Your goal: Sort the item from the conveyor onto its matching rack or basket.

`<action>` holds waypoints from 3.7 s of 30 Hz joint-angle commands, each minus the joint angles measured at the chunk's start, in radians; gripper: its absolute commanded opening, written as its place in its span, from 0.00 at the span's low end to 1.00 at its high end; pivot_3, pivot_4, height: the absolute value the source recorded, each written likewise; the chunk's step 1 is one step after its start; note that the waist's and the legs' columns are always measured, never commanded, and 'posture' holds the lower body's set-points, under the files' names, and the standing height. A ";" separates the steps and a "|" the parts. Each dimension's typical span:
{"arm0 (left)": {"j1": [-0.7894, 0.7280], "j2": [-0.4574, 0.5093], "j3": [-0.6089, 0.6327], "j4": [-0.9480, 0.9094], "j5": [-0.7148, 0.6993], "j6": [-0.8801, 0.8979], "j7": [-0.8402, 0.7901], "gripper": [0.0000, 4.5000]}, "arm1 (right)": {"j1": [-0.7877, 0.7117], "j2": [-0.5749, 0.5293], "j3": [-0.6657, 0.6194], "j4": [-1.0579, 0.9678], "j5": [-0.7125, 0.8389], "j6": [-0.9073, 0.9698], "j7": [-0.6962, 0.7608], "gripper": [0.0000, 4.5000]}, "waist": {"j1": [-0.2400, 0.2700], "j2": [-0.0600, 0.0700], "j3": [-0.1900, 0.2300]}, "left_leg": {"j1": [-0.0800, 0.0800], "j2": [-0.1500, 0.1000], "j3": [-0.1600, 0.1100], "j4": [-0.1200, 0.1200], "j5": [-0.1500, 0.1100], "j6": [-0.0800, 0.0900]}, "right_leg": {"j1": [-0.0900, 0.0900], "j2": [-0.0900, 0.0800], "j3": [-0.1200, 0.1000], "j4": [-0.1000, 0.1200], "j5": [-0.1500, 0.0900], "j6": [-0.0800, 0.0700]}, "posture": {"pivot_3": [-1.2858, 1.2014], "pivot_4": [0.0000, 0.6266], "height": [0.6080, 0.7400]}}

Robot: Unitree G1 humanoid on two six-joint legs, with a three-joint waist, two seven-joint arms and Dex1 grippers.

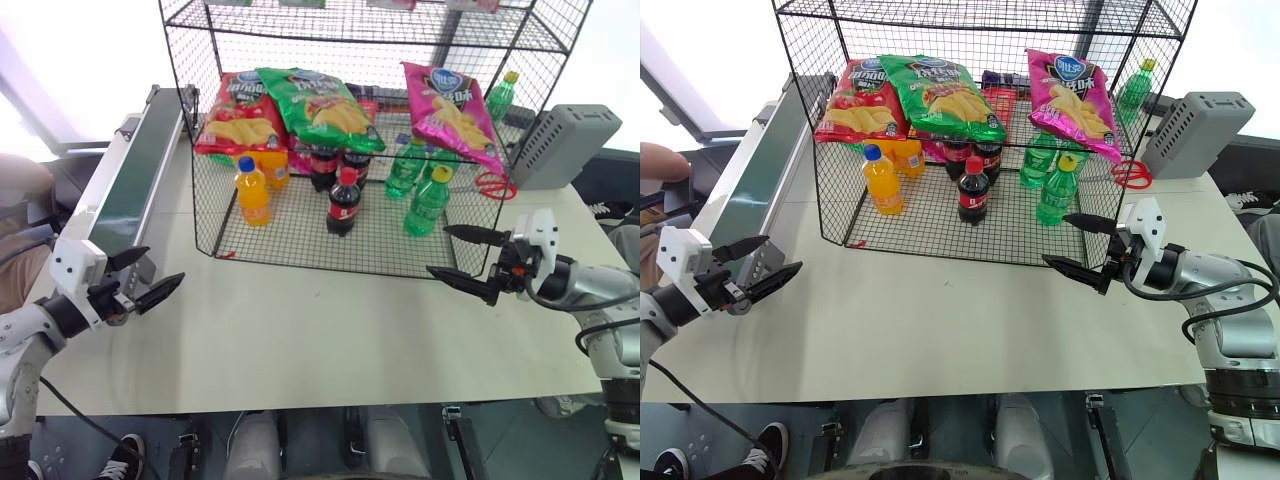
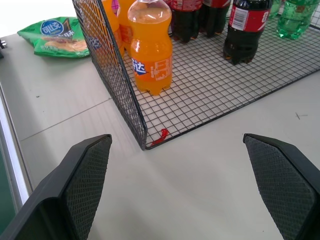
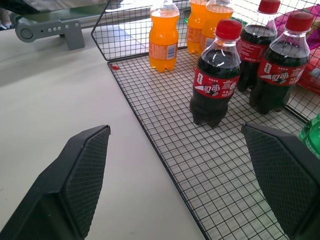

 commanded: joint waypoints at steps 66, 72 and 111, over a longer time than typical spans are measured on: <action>-0.056 -0.002 -0.019 -0.023 0.000 -0.003 0.019 1.00 | -0.054 0.014 0.012 0.029 -0.033 -0.059 0.012 0.97 | 0.000 0.000 0.000 | 0.000 0.000 0.000 0.000 0.000 0.000 | 0.000 0.000 0.000 0.001 0.000 0.000 | 0.52 0.24 1.00; -0.052 0.008 -0.018 -0.021 -0.005 0.012 0.013 1.00 | -0.054 0.020 0.020 0.005 -0.030 -0.052 0.008 0.97 | 0.000 0.000 0.000 | 0.000 0.000 0.000 0.000 0.000 0.000 | 0.000 0.000 0.000 0.001 0.000 0.000 | 0.52 0.24 1.00; 0.070 0.017 0.185 0.025 0.036 -0.209 -0.022 1.00 | -0.152 0.155 0.171 -0.080 0.075 0.113 0.029 0.97 | -0.001 0.000 0.000 | 0.000 0.000 0.000 0.000 0.000 0.000 | 0.000 0.000 0.000 0.001 0.000 0.000 | 0.52 0.24 1.00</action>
